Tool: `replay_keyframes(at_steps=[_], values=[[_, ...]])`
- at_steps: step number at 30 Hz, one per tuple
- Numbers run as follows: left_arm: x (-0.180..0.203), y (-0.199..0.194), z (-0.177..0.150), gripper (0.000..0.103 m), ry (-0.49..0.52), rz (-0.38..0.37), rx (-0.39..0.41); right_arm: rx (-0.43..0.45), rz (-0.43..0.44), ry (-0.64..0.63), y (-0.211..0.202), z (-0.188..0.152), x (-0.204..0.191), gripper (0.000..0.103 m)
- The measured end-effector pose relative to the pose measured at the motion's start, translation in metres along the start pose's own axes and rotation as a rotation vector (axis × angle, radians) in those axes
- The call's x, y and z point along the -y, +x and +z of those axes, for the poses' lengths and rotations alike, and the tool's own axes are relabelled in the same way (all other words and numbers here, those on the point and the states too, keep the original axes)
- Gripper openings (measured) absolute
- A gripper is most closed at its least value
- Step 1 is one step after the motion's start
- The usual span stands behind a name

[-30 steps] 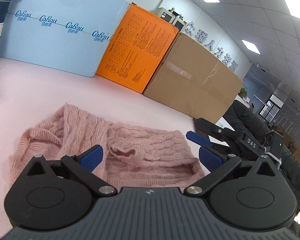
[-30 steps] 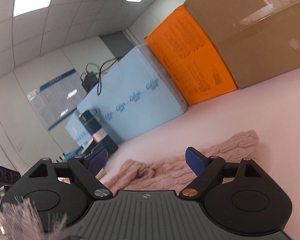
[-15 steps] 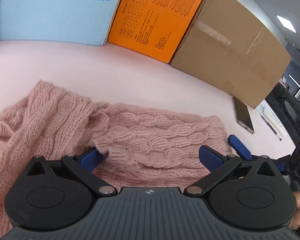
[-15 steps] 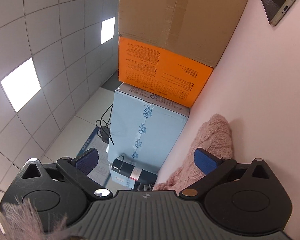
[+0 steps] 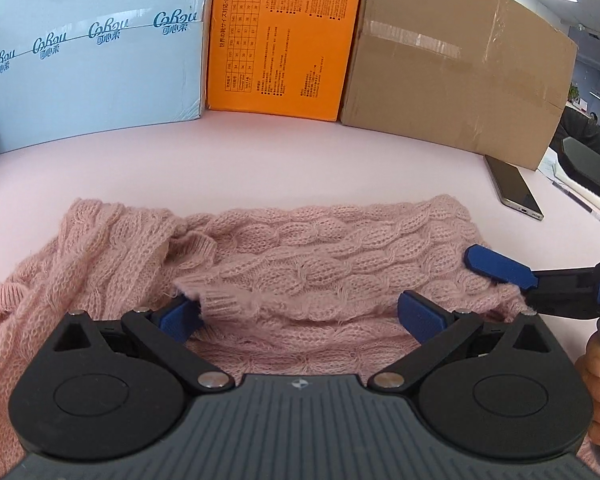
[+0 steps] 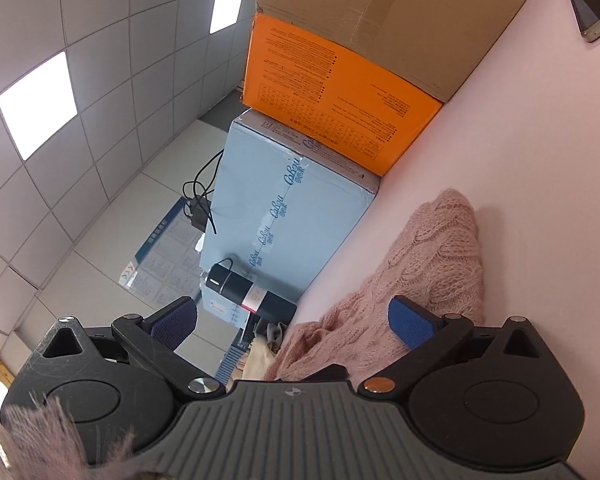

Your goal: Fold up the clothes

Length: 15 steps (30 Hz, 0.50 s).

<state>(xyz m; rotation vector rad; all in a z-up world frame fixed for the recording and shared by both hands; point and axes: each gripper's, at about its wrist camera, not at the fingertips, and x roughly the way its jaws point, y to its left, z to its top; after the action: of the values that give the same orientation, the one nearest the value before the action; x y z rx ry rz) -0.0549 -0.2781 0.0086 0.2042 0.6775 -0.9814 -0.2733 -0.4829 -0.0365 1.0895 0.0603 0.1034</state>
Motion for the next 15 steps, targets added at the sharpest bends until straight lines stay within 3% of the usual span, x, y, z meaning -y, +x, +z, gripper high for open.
replay_keyframes(at_steps=[5,10,15], values=[[0.002,-0.024,0.007,0.103,0.007,-0.049,0.042,0.021,0.045,0.035,-0.005,0.000,0.006,0.103],[-0.032,-0.081,0.016,0.103,-0.055,-0.154,0.167,0.087,0.046,-0.006,-0.015,-0.001,0.000,0.103],[-0.118,-0.109,0.006,0.103,-0.218,-0.038,0.183,0.153,-0.010,-0.178,-0.022,-0.011,-0.024,0.103]])
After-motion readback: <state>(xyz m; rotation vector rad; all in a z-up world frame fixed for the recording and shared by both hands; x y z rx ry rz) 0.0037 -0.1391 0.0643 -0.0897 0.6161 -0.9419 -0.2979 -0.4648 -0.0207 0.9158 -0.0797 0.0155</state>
